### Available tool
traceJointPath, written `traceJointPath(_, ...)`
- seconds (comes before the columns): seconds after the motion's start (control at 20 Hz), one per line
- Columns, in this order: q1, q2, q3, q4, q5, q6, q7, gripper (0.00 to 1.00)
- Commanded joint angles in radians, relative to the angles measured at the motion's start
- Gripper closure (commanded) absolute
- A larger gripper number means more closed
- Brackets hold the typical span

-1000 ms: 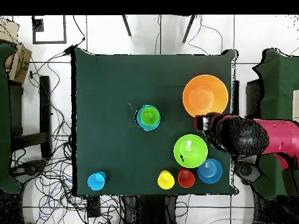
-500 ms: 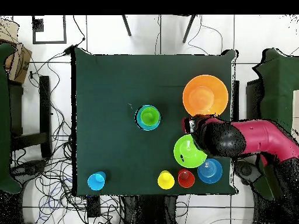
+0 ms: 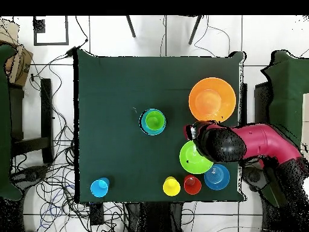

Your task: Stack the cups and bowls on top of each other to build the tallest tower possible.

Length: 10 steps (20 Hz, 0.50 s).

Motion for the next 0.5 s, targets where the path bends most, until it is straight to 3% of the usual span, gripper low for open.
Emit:
traceJointPath(0.05,0.052,0.077,-0.051,0.014,-0.118,-0.041,-0.15,0.0)
traceJointPath(0.5,0.041,0.111,-0.061,-0.005,-0.15,-0.001,-0.194,0.0)
